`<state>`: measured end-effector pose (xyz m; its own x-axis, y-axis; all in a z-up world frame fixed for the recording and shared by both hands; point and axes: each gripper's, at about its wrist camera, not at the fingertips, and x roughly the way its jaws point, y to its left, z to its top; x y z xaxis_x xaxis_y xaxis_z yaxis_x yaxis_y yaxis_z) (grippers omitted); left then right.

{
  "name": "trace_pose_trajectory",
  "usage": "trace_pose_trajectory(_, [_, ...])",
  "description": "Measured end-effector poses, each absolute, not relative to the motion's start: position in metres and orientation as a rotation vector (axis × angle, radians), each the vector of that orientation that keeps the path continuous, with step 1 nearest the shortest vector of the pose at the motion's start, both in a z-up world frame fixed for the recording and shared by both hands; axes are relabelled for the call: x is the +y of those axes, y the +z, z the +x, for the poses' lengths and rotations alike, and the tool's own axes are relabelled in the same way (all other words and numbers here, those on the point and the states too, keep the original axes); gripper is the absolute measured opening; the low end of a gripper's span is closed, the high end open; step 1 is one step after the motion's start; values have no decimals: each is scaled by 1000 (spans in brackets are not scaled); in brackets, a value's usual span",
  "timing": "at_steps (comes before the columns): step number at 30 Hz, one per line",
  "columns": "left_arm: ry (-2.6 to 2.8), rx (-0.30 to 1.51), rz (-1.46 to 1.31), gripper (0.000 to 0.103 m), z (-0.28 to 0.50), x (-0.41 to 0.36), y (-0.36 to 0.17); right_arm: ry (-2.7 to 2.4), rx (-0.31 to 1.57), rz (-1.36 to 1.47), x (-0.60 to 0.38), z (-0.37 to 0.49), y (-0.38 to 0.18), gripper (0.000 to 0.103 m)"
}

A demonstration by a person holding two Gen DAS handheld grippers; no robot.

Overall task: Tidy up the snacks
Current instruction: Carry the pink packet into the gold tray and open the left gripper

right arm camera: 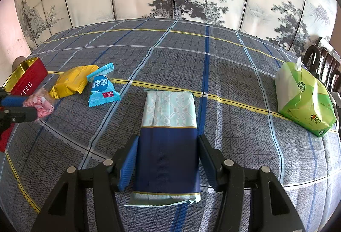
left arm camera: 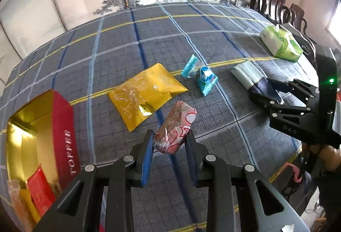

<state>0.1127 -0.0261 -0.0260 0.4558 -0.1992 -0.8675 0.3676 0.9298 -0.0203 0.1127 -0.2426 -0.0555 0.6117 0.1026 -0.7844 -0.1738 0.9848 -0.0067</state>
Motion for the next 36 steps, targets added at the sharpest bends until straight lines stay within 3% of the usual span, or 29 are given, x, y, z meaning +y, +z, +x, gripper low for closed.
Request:
trace_pose_trajectory(21, [-125, 946, 126, 25, 105, 84, 46, 160, 900, -85, -243, 113, -55, 56])
trace_pose_trajectory(30, [19, 1052, 33, 25, 141, 165, 15, 160, 901, -85, -242, 113, -55, 56])
trace_pose_trajectory(36, [54, 1092, 15, 25, 154, 180, -6, 160, 901, -85, -242, 113, -55, 56])
